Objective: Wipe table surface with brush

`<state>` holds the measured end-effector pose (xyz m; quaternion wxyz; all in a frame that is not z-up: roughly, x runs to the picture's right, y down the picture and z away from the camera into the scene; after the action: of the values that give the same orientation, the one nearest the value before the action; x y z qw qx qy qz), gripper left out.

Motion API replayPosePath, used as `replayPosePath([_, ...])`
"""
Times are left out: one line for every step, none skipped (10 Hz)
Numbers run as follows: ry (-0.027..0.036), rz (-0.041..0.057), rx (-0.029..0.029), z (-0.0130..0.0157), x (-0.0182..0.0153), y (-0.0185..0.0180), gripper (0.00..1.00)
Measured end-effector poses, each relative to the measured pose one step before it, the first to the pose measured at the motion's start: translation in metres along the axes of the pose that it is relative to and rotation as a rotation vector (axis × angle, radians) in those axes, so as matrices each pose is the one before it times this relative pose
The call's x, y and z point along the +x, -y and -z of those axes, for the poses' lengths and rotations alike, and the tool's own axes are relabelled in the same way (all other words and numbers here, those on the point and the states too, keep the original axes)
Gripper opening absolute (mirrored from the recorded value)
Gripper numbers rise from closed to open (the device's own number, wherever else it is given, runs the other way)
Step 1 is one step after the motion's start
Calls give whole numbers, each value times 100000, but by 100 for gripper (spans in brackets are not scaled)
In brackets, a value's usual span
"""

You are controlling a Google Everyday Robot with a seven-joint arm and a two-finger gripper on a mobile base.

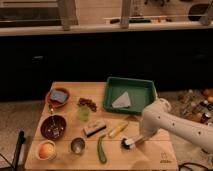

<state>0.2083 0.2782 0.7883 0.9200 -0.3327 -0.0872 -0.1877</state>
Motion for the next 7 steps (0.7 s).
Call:
replayPosePath([815, 3352, 5, -69, -1169, -707, 0])
replayPosePath([623, 2310, -322, -95, -742, -802, 0])
replayPosePath([1355, 1771, -1013, -403, -705, -1338, 0])
replayPosePath([778, -95, -330, -278, 101, -652, 0])
replayPosePath([460, -1483, -316, -175, 597, -687, 0])
replayPosePath([-217, -3166, -210, 8, 1583, -1127, 0])
replayPosePath([-446, -2547, -52, 120, 1364, -833, 0])
